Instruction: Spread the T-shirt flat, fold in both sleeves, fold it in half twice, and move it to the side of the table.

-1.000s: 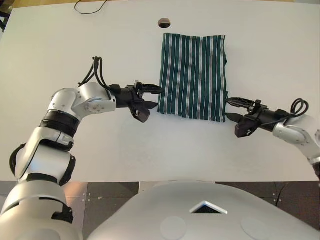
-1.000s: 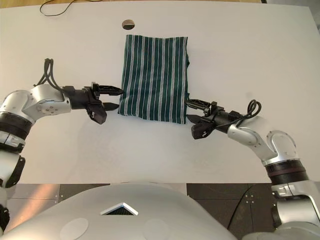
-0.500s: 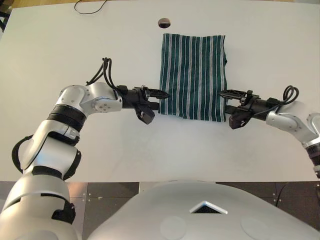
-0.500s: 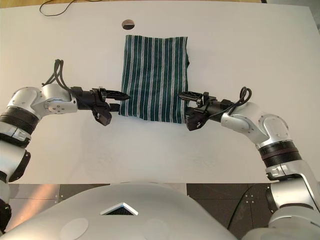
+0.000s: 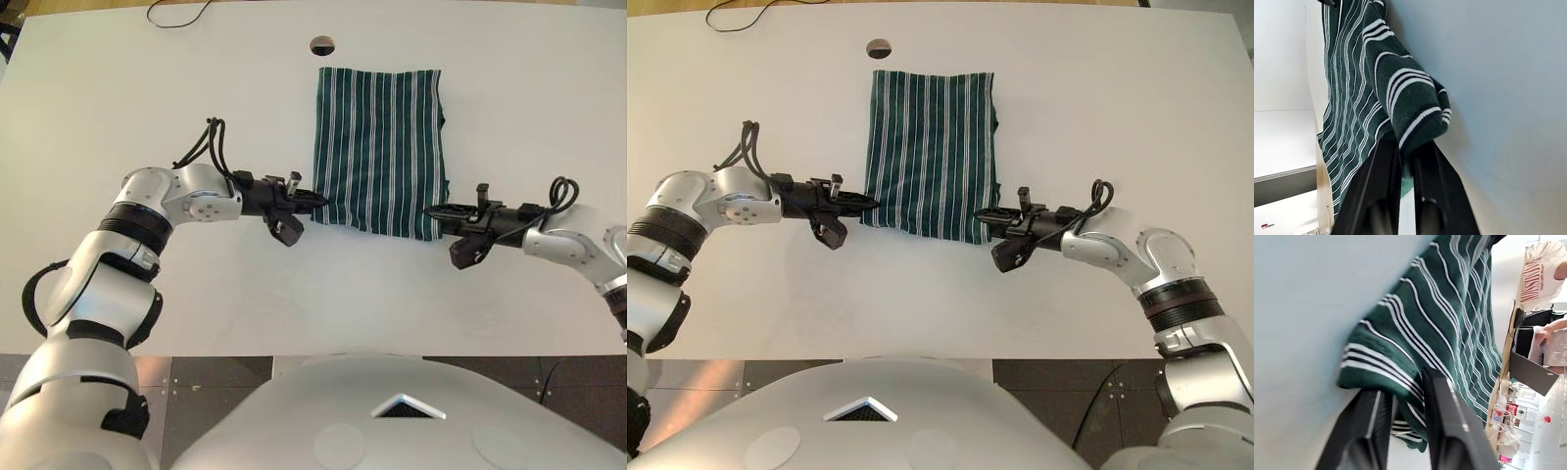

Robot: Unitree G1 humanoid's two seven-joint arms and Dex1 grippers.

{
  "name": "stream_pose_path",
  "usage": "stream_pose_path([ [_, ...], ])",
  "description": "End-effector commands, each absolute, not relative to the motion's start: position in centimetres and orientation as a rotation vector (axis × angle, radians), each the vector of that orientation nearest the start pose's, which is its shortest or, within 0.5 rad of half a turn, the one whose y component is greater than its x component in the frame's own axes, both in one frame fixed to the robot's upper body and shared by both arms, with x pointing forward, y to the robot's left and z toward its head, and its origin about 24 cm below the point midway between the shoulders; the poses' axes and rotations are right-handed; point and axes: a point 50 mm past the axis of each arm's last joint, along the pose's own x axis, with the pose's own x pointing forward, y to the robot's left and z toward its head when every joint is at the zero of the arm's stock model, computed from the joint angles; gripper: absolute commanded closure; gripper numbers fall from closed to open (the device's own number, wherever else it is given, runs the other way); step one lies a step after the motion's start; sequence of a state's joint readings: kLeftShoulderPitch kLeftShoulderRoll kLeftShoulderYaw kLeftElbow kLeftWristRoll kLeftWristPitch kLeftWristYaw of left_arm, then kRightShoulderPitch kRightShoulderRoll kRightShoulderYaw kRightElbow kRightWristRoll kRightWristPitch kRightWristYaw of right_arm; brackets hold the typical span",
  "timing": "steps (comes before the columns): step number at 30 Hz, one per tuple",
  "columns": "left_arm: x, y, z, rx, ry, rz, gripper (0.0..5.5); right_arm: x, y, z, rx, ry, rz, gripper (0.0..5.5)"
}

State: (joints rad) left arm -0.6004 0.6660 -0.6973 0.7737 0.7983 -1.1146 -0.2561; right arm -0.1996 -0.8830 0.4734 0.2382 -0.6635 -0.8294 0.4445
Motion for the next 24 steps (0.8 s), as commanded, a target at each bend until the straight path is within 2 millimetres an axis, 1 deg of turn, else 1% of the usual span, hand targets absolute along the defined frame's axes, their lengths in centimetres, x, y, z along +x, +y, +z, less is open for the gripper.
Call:
stream_pose_path([
  [1,24.6,17.1,-0.4,1.41,-0.256,-1.614,5.33,21.0,-20.4,1.8,-1.501,-0.096,1.457,5.27],
  [2,24.6,17.1,-0.4,1.404,-0.259,-1.613,5.33,21.2,-20.5,1.8,-1.503,-0.092,1.442,5.4],
  [6,24.1,17.1,-0.3,1.371,-0.275,-1.616,5.33,21.8,-20.8,1.4,-1.496,-0.075,1.392,5.4],
  [9,23.8,17.3,-0.1,1.333,-0.284,-1.604,5.33,21.9,-20.4,1.6,-1.466,-0.102,1.365,5.4],
  [11,23.5,17.6,0.0,1.31,-0.281,-1.594,5.33,21.7,-20.2,1.9,-1.432,-0.13,1.352,5.4],
  [14,22.8,18.0,-0.1,1.286,-0.271,-1.586,5.33,20.9,-19.8,2.3,-1.364,-0.164,1.359,5.4],
  [16,22.1,18.5,-0.2,1.255,-0.266,-1.568,5.33,19.8,-19.9,2.4,-1.321,-0.159,1.389,5.4],
  [18,20.9,18.9,-0.2,1.218,-0.266,-1.562,5.33,18.1,-20.3,2.6,-1.263,-0.128,1.427,5.4],
  [21,18.5,19.6,-0.2,1.168,-0.243,-1.562,5.33,15.4,-20.9,3.2,-1.177,-0.047,1.472,5.4],
  [22,17.7,19.9,-0.2,1.158,-0.23,-1.565,5.33,14.8,-21.1,3.6,-1.154,-0.031,1.467,5.4],
  [24,16.1,20.1,0.1,1.122,-0.212,-1.564,5.33,14.4,-21.2,4.2,-1.133,-0.013,1.437,5.4],
])
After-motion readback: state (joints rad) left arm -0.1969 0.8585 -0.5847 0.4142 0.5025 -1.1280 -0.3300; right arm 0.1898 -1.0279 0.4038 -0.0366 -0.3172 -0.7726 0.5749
